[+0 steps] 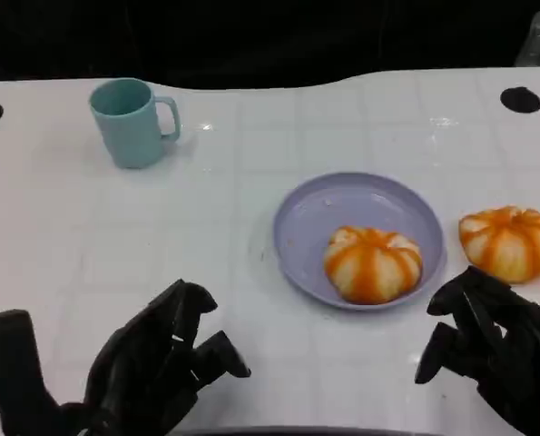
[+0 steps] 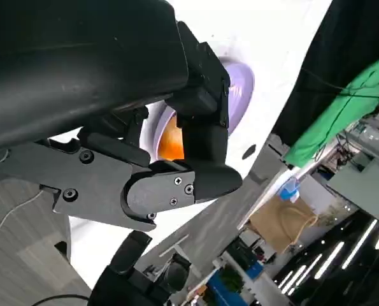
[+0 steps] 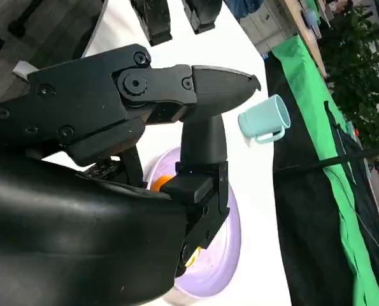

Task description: Grasp the bread from the table and place it into the plate.

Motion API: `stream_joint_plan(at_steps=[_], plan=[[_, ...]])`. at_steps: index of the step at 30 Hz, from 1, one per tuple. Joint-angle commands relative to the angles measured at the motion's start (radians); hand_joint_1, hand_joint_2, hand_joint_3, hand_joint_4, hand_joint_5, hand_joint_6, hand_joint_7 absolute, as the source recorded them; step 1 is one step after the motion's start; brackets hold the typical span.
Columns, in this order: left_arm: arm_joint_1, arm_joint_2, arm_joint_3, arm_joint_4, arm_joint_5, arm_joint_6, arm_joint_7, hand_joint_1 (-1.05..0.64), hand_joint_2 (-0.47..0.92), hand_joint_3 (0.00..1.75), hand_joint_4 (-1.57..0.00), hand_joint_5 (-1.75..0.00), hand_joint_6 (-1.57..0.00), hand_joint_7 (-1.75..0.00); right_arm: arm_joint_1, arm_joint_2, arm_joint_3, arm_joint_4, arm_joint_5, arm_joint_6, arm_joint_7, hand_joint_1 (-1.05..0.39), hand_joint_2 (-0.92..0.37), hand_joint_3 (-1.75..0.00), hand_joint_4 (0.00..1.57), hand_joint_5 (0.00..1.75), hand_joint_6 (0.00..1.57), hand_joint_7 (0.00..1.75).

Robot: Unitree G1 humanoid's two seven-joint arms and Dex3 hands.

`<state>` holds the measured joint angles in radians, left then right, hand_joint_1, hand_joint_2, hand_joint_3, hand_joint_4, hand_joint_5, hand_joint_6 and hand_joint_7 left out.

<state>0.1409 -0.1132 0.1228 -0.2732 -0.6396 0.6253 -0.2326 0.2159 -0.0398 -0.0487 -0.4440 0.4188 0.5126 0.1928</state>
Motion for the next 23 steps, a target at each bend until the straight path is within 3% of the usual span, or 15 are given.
stream_joint_plan(at_steps=[1, 23], plan=[[0.005, 0.012, 0.000, -0.015, -0.001, -0.018, 0.011, -0.54, 0.92, 0.48, -0.77, -1.75, -0.51, -1.75, 0.009, -0.009, -0.010, -0.015, 0.011, -0.002, -0.002, -0.44, -0.92, -0.38, 0.62, 1.75, 0.49, 1.61], [-0.011, 0.024, -0.012, 0.010, 0.008, -0.060, 0.004, -0.55, 0.92, 0.47, -0.81, -1.75, -0.57, -1.75, 0.016, -0.012, -0.004, -0.012, 0.000, -0.015, 0.007, -0.45, -0.92, -0.36, 0.64, 1.75, 0.49, 1.61]])
